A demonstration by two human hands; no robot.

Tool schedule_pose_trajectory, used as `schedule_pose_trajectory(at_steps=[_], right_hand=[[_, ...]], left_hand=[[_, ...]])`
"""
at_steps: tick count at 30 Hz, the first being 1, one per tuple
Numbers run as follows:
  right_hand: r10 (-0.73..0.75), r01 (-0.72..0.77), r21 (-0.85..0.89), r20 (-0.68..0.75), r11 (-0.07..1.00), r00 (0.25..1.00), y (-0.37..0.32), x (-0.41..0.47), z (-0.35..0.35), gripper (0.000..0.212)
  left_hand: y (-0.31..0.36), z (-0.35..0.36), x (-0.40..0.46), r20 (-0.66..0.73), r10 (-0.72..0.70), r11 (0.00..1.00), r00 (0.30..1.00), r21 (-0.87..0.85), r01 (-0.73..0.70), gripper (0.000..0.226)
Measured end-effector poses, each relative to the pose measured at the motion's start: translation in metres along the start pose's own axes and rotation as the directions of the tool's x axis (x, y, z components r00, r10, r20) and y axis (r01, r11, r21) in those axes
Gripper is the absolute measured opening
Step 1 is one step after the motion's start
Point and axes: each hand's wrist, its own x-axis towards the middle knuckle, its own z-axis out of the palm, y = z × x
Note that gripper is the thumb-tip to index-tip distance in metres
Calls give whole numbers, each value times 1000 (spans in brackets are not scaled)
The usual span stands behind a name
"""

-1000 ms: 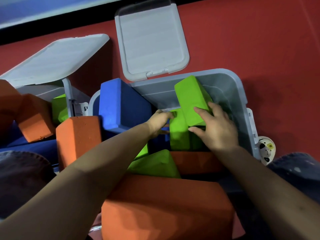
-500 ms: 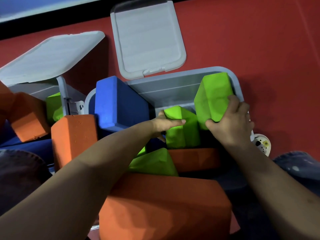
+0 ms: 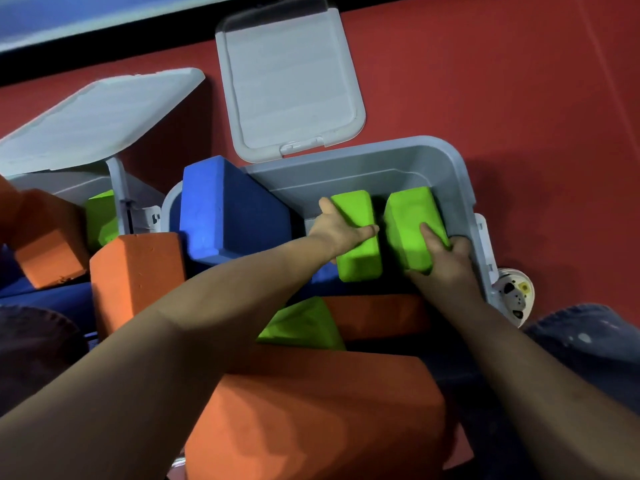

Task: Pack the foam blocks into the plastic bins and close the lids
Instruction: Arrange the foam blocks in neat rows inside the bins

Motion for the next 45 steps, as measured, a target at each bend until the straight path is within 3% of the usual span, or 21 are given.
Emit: schedule_pose_trajectory(at_steps=[3, 6, 8, 10, 13, 14, 16, 18, 21, 25, 30, 33, 36, 42, 45], right_hand=[[-51, 54, 25, -114, 998, 992, 10, 0, 17, 87], [-162, 131, -136, -253, 982, 954, -6, 3, 18, 71], [-226, 196, -161, -194, 967, 955, -28, 0, 13, 61], [-312, 302, -100, -103, 948, 944, -42, -3, 16, 55], [-385, 385, -226, 49, 895, 922, -40, -5, 28, 51], [-334, 363, -274, 149, 890, 931, -37, -6, 29, 53], [-240, 316, -335, 250, 887, 938, -27, -7, 30, 62], [-222, 298, -343, 244, 891, 944, -26, -10, 28, 63], [-184, 255, -299, 245, 920, 952, -32, -9, 25, 59], [-147, 207, -276, 224, 939, 963, -34, -9, 23, 53], [-109, 159, -234, 212, 959, 971, -39, -6, 21, 47], [-110, 158, -227, 211, 961, 971, -39, -7, 19, 48], [-99, 154, -239, 225, 959, 969, -38, -6, 19, 48], [-98, 161, -255, 243, 953, 965, -39, -6, 19, 51], [-92, 154, -247, 245, 957, 965, -40, -6, 17, 50]], left_hand=[[8, 13, 4, 74, 69, 997, 995, -39, -66, 72], [9, 8, 13, 168, 123, 987, 978, -124, -102, 74], [3, -5, 21, 267, 124, 982, 956, -172, -80, 62], [-3, -19, 31, 331, 83, 963, 940, -268, 9, 35], [-12, -30, 53, 246, 3, 902, 969, -418, 103, 24], [-16, -29, 60, 175, -25, 924, 984, -371, 90, 26], [-31, -25, 81, 76, -15, 999, 997, 30, 13, 36], [-45, -19, 91, 146, -21, 880, 989, 471, -51, 41], [-64, -10, 100, 236, -45, 669, 971, 729, -146, 44], [-77, 9, 103, 285, -29, 581, 958, 784, -216, 63], [-81, 12, 111, 220, -49, 711, 974, 692, -121, 100], [-83, 8, 113, 189, -47, 707, 981, 700, -101, 107], [-79, 9, 118, 190, -46, 680, 981, 725, -109, 107], [-64, 3, 126, 214, -69, 754, 974, 650, -90, 68], [-63, 4, 124, 162, -65, 724, 985, 687, -65, 80]])
